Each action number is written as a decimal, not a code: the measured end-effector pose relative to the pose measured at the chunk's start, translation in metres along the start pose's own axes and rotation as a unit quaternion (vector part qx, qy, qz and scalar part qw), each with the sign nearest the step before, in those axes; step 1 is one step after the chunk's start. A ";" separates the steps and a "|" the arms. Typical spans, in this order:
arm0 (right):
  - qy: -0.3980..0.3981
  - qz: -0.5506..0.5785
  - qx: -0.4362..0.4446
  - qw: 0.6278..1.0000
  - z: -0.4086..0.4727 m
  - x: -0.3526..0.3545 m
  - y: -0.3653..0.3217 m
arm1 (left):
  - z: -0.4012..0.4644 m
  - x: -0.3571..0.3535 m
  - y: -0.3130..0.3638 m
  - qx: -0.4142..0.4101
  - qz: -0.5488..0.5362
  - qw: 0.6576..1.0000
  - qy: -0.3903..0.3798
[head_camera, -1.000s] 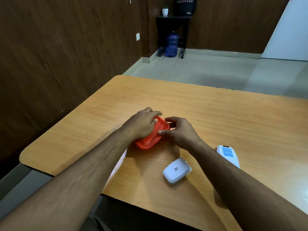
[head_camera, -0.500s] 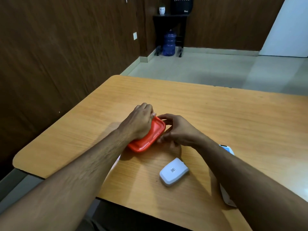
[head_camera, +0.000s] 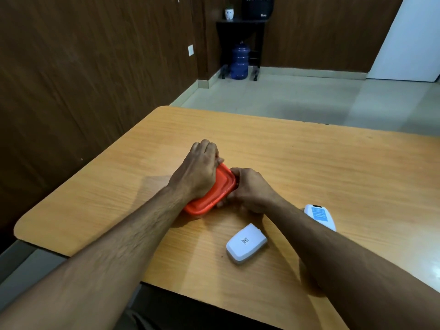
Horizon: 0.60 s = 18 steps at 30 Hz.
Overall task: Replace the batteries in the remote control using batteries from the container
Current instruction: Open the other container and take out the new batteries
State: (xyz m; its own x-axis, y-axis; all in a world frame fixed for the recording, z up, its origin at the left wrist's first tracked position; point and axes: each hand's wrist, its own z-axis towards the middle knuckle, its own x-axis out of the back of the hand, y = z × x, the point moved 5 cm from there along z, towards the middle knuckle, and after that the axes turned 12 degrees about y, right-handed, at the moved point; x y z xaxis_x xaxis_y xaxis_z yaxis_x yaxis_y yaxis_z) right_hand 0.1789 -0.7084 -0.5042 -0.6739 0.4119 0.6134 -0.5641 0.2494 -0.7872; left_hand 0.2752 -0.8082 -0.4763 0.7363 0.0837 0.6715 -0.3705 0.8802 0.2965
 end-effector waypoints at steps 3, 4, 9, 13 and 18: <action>0.003 -0.001 -0.001 1.000 -0.001 -0.001 0.002 | -0.001 0.013 0.002 0.016 -0.027 0.998 0.050; 0.005 -0.002 -0.001 1.000 -0.002 -0.002 0.001 | -0.002 0.019 0.001 0.029 -0.044 0.996 0.076; -0.010 -0.031 0.008 0.999 0.001 -0.002 -0.003 | -0.006 0.049 -0.004 0.088 -0.135 0.979 0.127; 0.002 -0.055 0.022 0.998 0.003 -0.005 -0.008 | -0.010 0.056 -0.010 0.118 -0.177 0.971 0.107; -0.067 -0.006 0.089 0.994 -0.008 -0.011 -0.026 | -0.017 0.054 -0.013 0.083 -0.137 0.986 0.053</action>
State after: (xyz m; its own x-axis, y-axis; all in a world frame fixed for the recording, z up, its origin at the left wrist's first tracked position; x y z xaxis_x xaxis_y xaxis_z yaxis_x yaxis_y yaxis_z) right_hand 0.2043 -0.7125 -0.4907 -0.7174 0.2857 0.6354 -0.6401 0.0900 -0.7630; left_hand 0.3291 -0.8070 -0.4557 0.8735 -0.0912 0.4782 -0.2295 0.7893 0.5696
